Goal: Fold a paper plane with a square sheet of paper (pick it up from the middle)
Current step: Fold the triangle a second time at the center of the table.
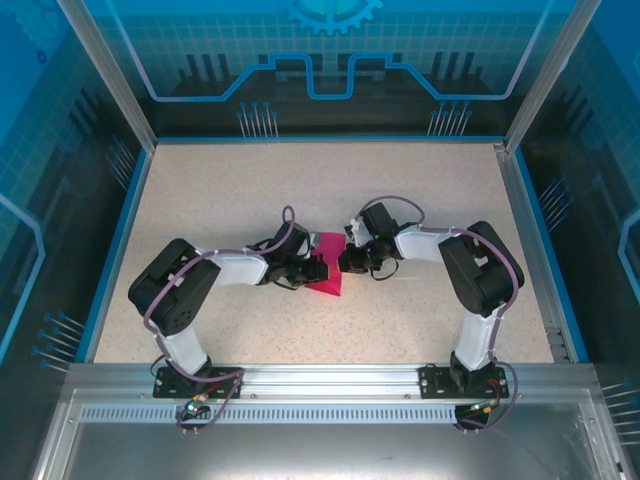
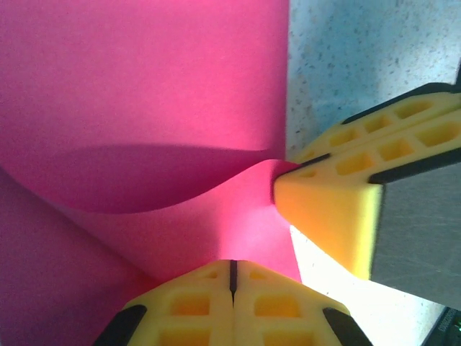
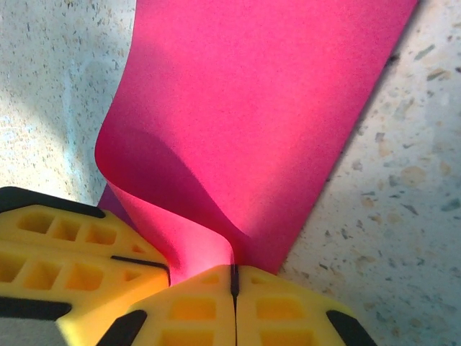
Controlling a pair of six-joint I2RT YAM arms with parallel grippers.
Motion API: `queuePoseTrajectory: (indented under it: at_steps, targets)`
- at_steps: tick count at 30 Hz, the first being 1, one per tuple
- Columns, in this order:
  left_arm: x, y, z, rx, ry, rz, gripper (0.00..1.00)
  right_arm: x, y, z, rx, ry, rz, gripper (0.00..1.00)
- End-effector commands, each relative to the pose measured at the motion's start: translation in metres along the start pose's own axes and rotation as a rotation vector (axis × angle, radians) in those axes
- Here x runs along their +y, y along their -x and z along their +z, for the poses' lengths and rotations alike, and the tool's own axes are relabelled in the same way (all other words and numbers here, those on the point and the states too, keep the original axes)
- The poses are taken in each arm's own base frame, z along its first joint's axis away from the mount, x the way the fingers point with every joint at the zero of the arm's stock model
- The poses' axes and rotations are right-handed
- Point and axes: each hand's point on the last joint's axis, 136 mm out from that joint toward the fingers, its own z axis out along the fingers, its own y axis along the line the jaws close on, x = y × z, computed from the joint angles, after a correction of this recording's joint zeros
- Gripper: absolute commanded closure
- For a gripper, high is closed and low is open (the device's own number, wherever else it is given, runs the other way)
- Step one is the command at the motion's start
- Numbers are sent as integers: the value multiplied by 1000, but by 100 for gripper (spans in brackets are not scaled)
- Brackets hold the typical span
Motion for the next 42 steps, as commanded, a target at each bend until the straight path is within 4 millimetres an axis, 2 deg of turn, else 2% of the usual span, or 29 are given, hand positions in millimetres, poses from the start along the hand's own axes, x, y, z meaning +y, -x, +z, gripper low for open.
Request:
queuePoseTrajectory:
  at_steps: [1,3,14,28,31,34,37,40,42]
  targets:
    - [-12,11,-11,-55,-35,16,100,4,1,1,9,5,-19,95]
    - [-14,14,-12,-68,-43,20,100,3,1,2,11,4,-18,95]
    - [19,12,-3,-69,109,-28,100,2,0,4,17,0,-18,94]
    - [40,2,0,-43,185,-72,100,3,3,2,10,-4,-17,93]
    - [44,-1,0,-38,199,-81,100,8,9,-6,-19,-1,-13,86]
    - [47,-3,-1,-34,210,-88,100,13,19,-24,-84,-15,-13,77]
    - [47,-4,-2,-34,215,-93,100,10,25,-46,-155,-74,-10,75]
    - [48,-3,-2,-40,219,-97,100,11,18,-55,-168,-90,-13,76]
    - [48,-2,-2,-41,220,-97,100,15,9,-54,-151,-76,-17,77]
